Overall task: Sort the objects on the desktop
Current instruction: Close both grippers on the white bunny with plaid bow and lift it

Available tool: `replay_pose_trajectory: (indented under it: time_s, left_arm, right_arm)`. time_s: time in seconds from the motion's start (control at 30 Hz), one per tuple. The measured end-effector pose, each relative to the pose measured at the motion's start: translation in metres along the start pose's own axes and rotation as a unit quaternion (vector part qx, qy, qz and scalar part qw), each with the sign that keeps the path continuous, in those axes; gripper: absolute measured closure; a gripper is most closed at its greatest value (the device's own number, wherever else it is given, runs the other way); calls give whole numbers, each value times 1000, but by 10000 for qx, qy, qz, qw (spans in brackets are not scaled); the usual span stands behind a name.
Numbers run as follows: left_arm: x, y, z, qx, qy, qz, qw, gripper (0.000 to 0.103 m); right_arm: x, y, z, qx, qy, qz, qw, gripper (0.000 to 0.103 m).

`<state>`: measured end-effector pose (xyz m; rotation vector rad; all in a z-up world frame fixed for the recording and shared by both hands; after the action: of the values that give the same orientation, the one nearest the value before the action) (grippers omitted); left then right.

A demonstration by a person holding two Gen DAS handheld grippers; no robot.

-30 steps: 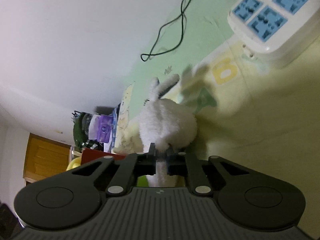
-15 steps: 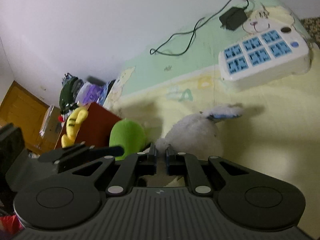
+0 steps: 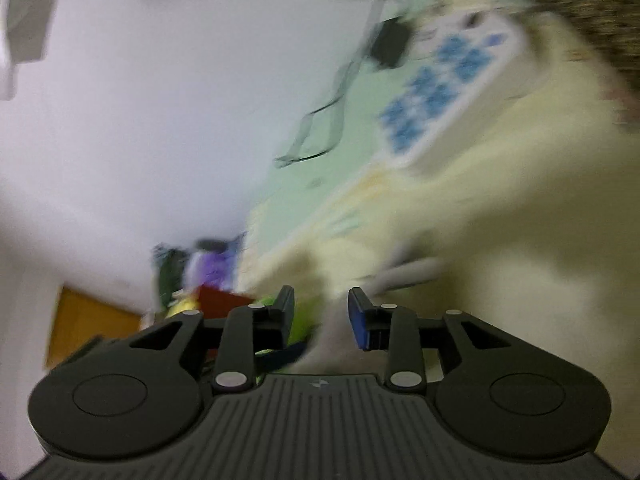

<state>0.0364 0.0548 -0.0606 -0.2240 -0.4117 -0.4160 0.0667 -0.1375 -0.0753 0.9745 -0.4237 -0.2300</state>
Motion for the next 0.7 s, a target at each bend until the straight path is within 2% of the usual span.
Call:
replay_pose_trajectory:
  time_s: [0.1, 0.17, 0.23, 0.3, 0.33, 0.4, 0.53, 0.7]
  left_arm:
    - [0, -2, -5, -68, 64, -37, 9999, 31]
    - [-1, -2, -5, -130, 107, -12, 9999, 33]
    - [-2, -1, -6, -145, 134, -5, 9998, 36]
    - [-2, 0, -7, -278, 217, 72, 9994, 47]
    - [-2, -1, -7, -352, 252, 107, 9990, 49]
    - [-4, -4, -6, -243, 246, 86, 9994, 49]
    - [-9, 1, 2, -384, 203, 207, 9988, 49]
    - [-27, 9, 10, -1011, 289, 613, 9926, 50]
  right_arm:
    - [-6, -20, -3, -385, 143, -307, 9987, 70]
    - [-12, -30, -7, -496, 230, -477, 9974, 70]
    - [-15, -35, -10, -295, 201, -662, 9972, 70]
    - [-15, -38, -16, -13, 226, -883, 9958, 70]
    - [-14, -37, -20, 118, 247, -929, 9953, 70]
    - [-11, -30, -28, 384, 360, -926, 9943, 70]
    - [-12, -10, -31, 289, 480, -577, 9968, 70]
    - [-20, 10, -19, 326, 723, -198, 9967, 70]
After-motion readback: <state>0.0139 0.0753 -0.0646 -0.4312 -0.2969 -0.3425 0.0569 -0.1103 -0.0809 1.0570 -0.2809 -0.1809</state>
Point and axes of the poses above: each gripper's, at about its wrist camera, not at the fingertips, and z roughly against the way its jaws point, y to its left, x to its top, the point moved 3 cm from there along -z, roughly the way its jaws point, and after that the axes turned 7 degrees about y, right-handed, at the moved point
